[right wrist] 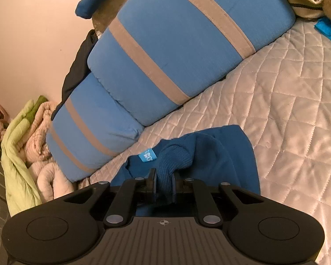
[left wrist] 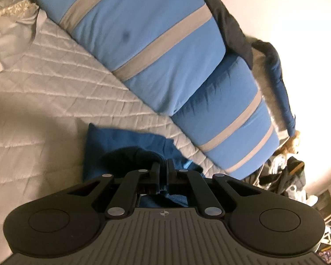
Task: Fold clothes
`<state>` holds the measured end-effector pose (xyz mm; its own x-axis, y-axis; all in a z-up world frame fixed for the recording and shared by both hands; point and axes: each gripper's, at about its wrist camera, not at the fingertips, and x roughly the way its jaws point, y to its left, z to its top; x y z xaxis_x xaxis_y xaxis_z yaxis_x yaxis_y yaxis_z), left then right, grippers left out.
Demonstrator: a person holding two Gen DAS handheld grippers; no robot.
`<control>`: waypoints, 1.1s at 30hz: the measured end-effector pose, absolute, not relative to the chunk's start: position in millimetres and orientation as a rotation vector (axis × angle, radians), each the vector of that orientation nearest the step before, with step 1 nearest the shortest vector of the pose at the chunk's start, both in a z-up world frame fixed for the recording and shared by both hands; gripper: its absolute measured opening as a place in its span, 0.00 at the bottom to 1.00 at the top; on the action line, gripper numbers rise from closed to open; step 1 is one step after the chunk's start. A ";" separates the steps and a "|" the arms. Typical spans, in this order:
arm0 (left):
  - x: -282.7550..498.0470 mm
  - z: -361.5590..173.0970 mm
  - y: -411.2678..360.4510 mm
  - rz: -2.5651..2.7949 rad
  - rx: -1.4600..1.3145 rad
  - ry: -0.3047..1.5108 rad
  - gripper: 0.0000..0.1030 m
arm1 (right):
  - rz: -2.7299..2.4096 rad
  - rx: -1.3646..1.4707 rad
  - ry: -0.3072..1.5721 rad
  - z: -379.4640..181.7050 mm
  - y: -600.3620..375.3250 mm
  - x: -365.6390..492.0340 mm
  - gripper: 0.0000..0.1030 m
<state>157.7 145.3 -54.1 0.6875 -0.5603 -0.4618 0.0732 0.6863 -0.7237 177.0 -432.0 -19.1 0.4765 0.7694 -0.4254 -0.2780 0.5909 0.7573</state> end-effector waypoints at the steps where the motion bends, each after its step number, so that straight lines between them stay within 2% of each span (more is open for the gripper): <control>1: 159.4 -54.1 144.1 -0.391 -0.734 0.733 0.05 | 0.696 0.676 0.846 -20.3 -431.0 179.4 0.14; 10: 192.9 -58.8 140.6 -0.345 -0.721 0.755 0.05 | 0.645 0.743 0.874 -26.7 -416.1 212.8 0.14; 13: 217.0 -58.0 138.4 -0.309 -0.731 0.743 0.06 | 0.647 0.735 0.822 -21.9 -403.3 231.6 0.14; 14: 224.4 -58.1 138.0 -0.310 -0.744 0.726 0.15 | 0.640 0.709 0.781 -19.1 -398.1 236.3 0.17; 15: 229.3 -57.5 137.8 -0.305 -0.757 0.696 0.37 | 0.612 0.652 0.723 -14.9 -391.8 239.0 0.22; 16: 228.7 -55.5 136.3 -0.289 -0.752 0.665 0.51 | 0.580 0.606 0.679 -11.4 -386.4 240.4 0.46; 17: 225.9 -52.8 134.3 -0.272 -0.738 0.635 0.73 | 0.545 0.578 0.660 -9.3 -382.6 239.8 0.77; 18: 223.2 -50.1 132.2 -0.255 -0.724 0.605 0.77 | 0.520 0.555 0.645 -7.7 -379.5 238.3 0.87; 19: 220.4 -47.5 130.2 -0.237 -0.710 0.575 0.77 | 0.516 0.535 0.636 -7.0 -378.0 234.4 0.95; 23: 199.9 -44.4 117.7 -0.218 -0.550 0.633 0.77 | 0.500 0.375 0.638 -7.3 -376.7 214.4 0.99; 33: 113.4 -34.1 100.8 -0.230 -0.274 0.634 0.77 | 0.412 0.111 0.684 -5.3 -394.9 163.5 1.00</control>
<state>113.4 100.8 -34.1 0.7824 -0.2931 -0.5495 0.1271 0.9389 -0.3198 163.5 -394.9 -5.3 0.6983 0.4045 -0.5906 -0.3329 0.9139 0.2323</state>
